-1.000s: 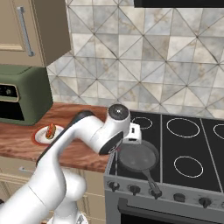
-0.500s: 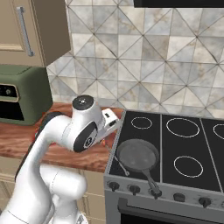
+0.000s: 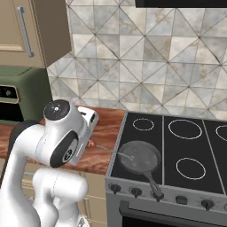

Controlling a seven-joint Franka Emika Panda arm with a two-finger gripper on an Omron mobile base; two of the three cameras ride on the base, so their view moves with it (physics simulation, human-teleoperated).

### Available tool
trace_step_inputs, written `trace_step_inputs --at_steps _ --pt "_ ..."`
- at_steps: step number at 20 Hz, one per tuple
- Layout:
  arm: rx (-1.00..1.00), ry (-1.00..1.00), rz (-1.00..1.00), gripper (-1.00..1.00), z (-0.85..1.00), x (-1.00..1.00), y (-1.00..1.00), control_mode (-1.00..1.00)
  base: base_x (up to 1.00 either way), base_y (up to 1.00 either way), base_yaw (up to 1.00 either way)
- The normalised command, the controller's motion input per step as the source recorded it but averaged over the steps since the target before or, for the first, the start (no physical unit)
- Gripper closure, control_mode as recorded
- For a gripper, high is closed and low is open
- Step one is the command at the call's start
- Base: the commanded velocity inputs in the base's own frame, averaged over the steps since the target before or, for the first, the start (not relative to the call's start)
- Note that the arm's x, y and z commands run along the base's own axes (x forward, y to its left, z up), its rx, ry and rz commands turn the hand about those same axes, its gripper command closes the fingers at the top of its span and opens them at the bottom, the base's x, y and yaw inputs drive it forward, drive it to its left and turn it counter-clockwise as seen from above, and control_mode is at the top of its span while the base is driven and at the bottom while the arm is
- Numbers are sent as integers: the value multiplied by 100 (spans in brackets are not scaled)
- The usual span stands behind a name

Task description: Place the cold items (squash and mushroom) from the fridge in one tupperware on the dining counter. Place the warm items (kebab skewer and hot dog) in the stove area in another tupperware.

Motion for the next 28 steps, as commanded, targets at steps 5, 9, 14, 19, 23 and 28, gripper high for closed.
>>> trace_step_inputs --at_steps 5,9,14,19,23,28 --pt "-36 -6 47 100 0 -35 92 -100 0 0 0" --pt "-32 -5 11 100 -8 -13 96 -100 0 0 0" --pt "0 -4 0 100 -41 -2 24 -100 0 0 0" --pt "10 -4 5 100 -25 0 -16 -100 0 0 0" --pt "5 -4 2 100 -10 0 -2 -100 0 0 0" --pt "3 -2 0 100 -2 0 -4 100 -7 -15 5"
